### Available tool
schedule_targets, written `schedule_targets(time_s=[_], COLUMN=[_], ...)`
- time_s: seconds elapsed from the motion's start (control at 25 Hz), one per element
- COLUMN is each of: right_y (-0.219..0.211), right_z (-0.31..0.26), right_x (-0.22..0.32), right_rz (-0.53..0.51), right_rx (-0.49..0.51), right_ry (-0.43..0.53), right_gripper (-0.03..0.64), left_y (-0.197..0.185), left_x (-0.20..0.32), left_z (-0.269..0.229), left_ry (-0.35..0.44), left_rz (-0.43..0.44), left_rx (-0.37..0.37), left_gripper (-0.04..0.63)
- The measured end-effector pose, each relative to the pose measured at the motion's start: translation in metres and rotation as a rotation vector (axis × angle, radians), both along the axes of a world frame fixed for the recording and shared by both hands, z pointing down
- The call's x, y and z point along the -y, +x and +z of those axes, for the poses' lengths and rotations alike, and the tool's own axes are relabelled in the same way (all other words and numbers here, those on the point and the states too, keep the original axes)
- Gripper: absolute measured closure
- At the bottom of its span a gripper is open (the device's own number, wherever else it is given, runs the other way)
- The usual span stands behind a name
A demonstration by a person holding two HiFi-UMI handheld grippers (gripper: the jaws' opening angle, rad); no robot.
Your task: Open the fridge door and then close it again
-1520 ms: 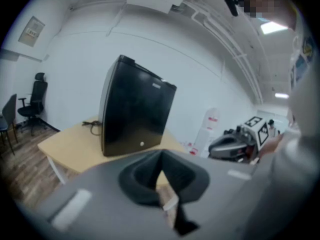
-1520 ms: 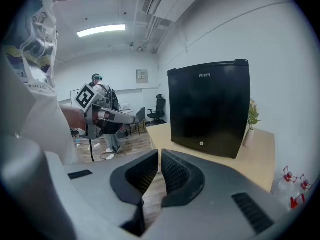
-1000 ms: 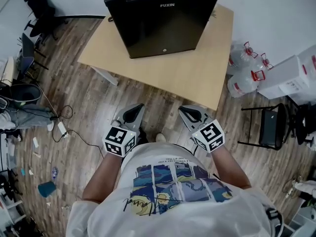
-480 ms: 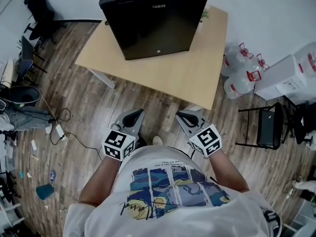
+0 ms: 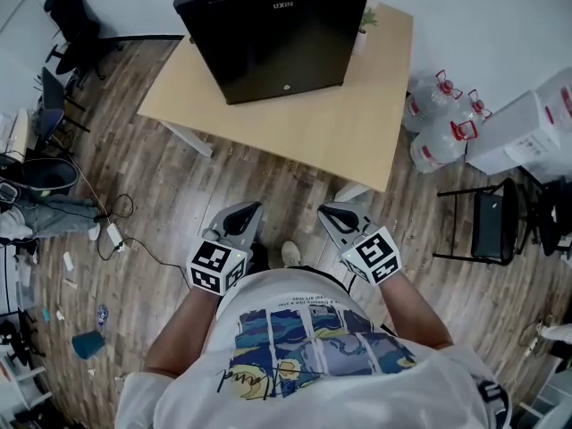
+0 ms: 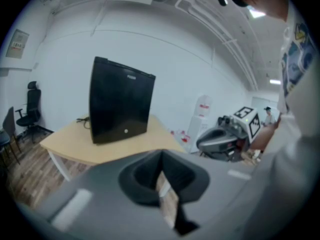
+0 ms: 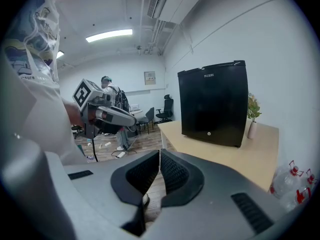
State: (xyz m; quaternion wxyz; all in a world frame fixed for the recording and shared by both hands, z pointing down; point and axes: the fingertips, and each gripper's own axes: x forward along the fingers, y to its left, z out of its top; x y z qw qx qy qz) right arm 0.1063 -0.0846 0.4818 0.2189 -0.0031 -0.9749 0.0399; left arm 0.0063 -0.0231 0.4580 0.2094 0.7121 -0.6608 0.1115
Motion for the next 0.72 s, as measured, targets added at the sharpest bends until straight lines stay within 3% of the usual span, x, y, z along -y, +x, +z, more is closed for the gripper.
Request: schedule_targets(time_s=[0.4, 0.72], right_y=[0.005, 0.011], right_z=[0.006, -0.002], right_x=[-0.019, -0.063], right_rz=[-0.022, -0.098], right_rx=[-0.005, -0.017], right_ry=[0.012, 0.033], right_gripper=[0.600, 0.600], left_y=[0.010, 0.023], left_x=[-0.022, -0.087], left_z=[-0.011, -0.023], left_ry=[0.029, 0.061], left_rz=[-0.006, -0.099], left_rx=[0.016, 0.010], left_gripper=[0.588, 0.588])
